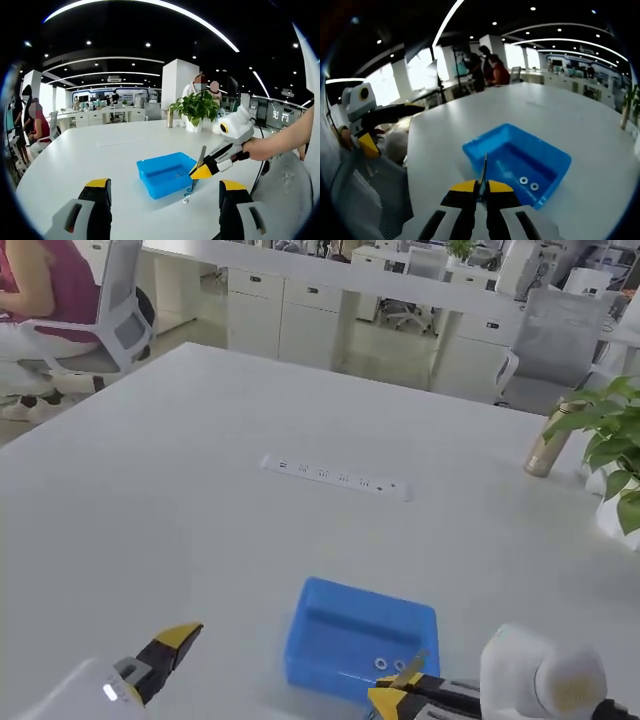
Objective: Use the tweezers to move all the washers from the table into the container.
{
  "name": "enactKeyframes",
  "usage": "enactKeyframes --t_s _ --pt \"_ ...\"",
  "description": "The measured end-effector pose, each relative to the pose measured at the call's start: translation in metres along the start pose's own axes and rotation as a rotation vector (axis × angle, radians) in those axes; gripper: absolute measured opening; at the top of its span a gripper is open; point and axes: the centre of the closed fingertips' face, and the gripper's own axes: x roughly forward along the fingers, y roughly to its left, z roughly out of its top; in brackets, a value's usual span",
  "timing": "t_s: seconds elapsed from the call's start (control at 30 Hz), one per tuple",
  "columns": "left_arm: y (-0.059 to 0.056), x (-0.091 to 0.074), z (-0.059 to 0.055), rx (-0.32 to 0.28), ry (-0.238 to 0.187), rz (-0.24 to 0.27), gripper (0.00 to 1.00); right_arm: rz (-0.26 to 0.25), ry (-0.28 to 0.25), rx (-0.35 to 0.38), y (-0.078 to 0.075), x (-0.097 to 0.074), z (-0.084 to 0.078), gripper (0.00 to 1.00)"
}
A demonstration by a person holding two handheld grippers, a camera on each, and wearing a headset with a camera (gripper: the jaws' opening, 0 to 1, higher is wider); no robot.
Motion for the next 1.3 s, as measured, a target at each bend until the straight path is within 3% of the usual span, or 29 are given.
enactKeyframes --t_s 0.17,0.5,0.77,1.3 --pt "-0.001 0.0 0.0 0.007 0.003 -0.004 0.9 0.0 0.025 0.044 -0.005 0.003 -0.009 0.03" --pt "-0.001 0.0 0.0 0.007 0.004 -0.004 0.9 -0.03 0.018 0.076 -0.02 0.006 0.0 0.03" --pt "0.0 0.0 -0.001 0.004 0.004 -0.002 0.9 -0.022 0.058 0.028 -0.015 0.01 -0.006 0.04" --pt "-0.001 0.0 -0.002 0.008 0.01 -0.006 0.89 0.029 0.079 0.003 0.004 0.007 -0.006 0.04"
